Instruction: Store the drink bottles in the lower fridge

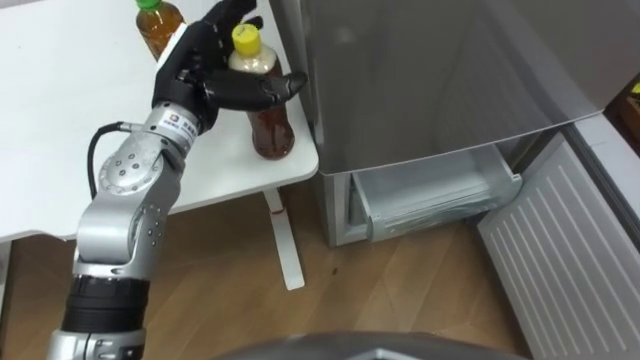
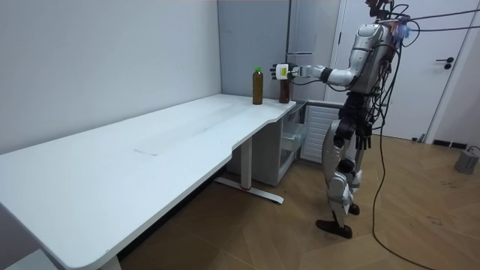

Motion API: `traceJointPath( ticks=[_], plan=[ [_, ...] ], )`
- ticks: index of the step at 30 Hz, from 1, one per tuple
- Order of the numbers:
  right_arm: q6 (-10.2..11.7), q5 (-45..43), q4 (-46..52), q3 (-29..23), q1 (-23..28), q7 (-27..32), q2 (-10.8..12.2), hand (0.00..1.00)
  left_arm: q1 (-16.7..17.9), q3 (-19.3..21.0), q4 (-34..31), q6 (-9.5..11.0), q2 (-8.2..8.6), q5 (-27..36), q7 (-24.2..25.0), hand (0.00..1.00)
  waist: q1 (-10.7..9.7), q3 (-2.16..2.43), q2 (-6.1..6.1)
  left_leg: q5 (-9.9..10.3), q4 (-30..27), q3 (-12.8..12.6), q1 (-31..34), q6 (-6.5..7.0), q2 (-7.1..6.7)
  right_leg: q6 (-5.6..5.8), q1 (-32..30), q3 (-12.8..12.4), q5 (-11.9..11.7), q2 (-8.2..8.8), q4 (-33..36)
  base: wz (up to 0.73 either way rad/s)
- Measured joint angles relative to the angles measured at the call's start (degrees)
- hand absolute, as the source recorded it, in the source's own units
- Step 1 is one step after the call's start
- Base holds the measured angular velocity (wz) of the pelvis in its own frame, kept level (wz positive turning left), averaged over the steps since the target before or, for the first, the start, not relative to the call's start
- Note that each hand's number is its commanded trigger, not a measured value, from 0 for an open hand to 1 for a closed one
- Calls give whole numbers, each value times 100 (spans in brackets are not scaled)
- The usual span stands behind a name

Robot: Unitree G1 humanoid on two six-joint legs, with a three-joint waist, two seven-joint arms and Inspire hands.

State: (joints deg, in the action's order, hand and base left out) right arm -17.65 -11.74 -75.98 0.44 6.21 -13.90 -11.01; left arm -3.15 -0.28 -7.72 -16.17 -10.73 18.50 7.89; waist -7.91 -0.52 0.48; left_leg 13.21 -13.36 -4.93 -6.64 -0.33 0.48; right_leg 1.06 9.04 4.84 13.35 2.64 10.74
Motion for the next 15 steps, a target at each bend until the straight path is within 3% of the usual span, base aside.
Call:
traceJointPath(
  ticks=[15],
  plan=[
    [1, -26, 44, 2, 0, 4, 1, 0, 51, -302, 1, -150, -1, -7, 19, 100, -40, -15, 7, -1, 70, 18, -10, 0, -9, 0, 4, 16, 0, 0, -9, 0]
  ],
)
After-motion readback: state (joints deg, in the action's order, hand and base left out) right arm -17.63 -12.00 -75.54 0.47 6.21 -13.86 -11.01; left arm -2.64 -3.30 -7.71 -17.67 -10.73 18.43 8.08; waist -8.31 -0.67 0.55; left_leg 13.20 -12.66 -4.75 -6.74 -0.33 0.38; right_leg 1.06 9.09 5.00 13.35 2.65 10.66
